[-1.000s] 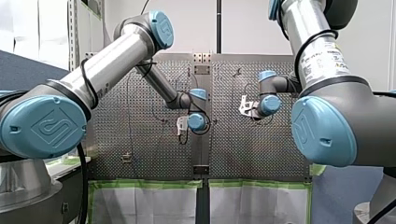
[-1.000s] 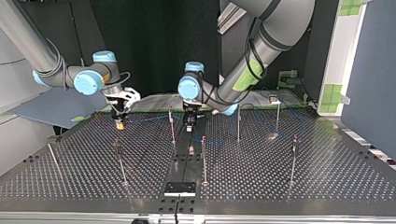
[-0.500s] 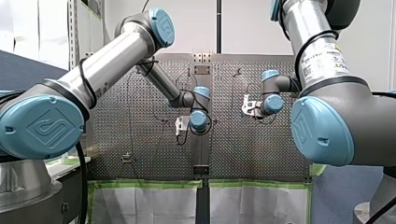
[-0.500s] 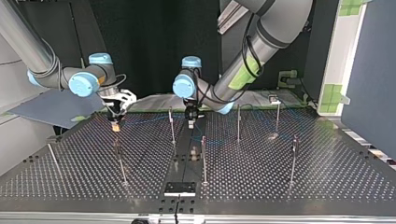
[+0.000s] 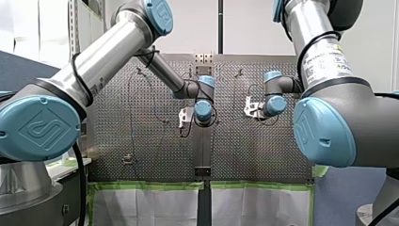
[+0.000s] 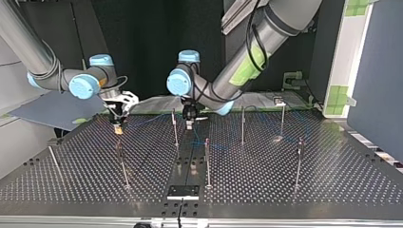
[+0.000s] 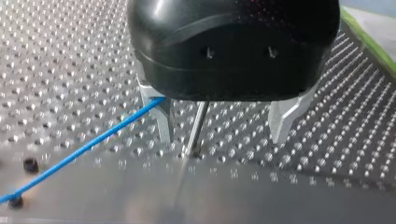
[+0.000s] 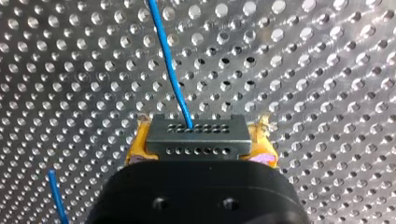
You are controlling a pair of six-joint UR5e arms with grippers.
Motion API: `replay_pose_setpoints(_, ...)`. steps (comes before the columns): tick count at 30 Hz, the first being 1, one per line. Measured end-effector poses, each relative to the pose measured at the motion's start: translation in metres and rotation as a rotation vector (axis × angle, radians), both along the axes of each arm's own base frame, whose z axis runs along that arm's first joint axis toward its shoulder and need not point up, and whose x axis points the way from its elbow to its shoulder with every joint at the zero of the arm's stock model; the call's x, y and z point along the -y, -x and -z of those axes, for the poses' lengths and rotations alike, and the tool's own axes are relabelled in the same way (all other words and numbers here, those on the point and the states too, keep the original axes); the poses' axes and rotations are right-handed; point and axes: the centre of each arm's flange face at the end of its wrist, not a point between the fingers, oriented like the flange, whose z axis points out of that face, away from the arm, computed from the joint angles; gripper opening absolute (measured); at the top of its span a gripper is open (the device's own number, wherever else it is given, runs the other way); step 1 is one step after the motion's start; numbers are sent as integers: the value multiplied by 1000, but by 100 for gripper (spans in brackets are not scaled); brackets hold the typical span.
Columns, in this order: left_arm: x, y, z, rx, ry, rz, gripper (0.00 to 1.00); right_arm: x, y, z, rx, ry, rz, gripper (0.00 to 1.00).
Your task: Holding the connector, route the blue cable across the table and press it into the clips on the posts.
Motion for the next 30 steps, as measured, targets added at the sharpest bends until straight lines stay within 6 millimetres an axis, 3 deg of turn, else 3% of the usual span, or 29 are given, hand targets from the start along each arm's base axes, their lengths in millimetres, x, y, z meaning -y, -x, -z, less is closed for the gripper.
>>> replay_pose_setpoints(8, 8, 33, 3, -17, -21, 28, 98, 6, 11, 1, -11, 2, 15, 1)
replay_pose_setpoints(17, 14, 62, -19, 36, 14, 64, 98, 5, 11, 1, -16, -1, 13, 1)
replay_pose_setpoints(24, 31, 101, -35, 77, 76, 112, 98, 4, 13, 3, -17, -12, 15, 1)
replay_pose_setpoints(30, 49, 131, -8, 64, 105, 157, 98, 7, 21, 4, -13, -18, 27, 1)
